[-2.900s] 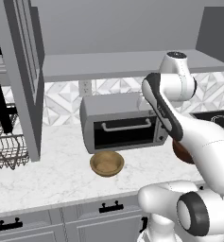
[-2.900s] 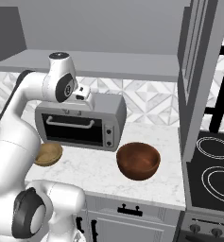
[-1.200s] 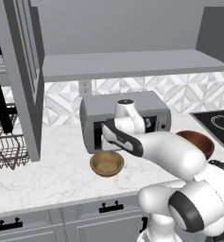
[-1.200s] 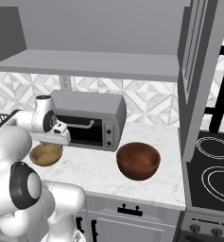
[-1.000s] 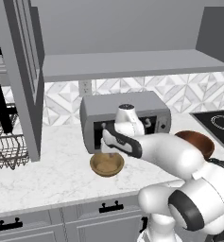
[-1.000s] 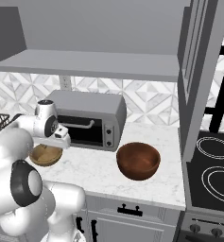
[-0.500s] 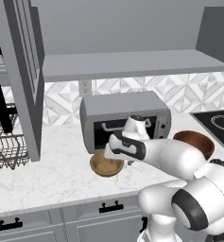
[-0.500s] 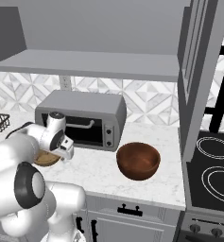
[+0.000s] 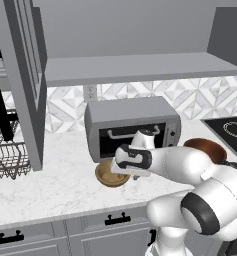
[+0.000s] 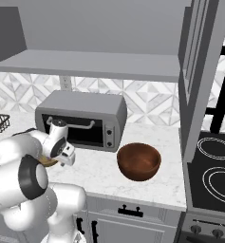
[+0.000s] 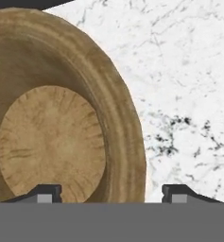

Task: Pick up the bowls on the counter and stack them on top of one another in the open cabinet. Place the smaller bowl on top of the larger bowl.

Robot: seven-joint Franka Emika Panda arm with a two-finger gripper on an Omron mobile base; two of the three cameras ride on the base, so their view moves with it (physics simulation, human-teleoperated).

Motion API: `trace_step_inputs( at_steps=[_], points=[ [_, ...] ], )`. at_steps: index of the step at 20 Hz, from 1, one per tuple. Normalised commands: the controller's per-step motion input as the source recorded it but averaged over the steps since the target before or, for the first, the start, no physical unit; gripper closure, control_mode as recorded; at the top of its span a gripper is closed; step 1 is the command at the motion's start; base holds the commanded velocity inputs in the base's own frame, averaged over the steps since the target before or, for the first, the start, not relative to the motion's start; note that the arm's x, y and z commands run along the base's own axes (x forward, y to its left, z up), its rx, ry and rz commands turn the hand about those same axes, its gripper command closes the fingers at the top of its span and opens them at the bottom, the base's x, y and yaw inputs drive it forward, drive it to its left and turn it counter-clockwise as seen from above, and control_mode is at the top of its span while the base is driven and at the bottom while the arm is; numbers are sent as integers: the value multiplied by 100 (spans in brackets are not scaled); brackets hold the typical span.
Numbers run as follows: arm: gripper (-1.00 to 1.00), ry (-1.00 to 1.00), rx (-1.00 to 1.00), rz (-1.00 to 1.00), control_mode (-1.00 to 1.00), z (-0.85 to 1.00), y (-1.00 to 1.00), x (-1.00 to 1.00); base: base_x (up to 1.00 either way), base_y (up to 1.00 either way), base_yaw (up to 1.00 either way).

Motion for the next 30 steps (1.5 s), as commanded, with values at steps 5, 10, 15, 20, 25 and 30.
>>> trace_step_inputs(
  at_steps=[5, 10, 15, 20, 25, 30],
  points=[
    [100, 0, 0, 0, -100, 0, 0, 0, 0, 0, 0],
    [100, -1, 3, -1, -100, 12, -6, 0, 0, 0, 0],
    [100, 0, 15, -22, -100, 82, -66, -10, 0, 0, 0],
    [100, 0, 25, -35, -100, 100, -100, -24, 0, 0, 0],
    [100, 0, 24, -43, -100, 100, -100, -12, 0, 0, 0],
    [100, 9, 13, -51, -100, 67, -100, -2, 0, 0, 0]
  ],
)
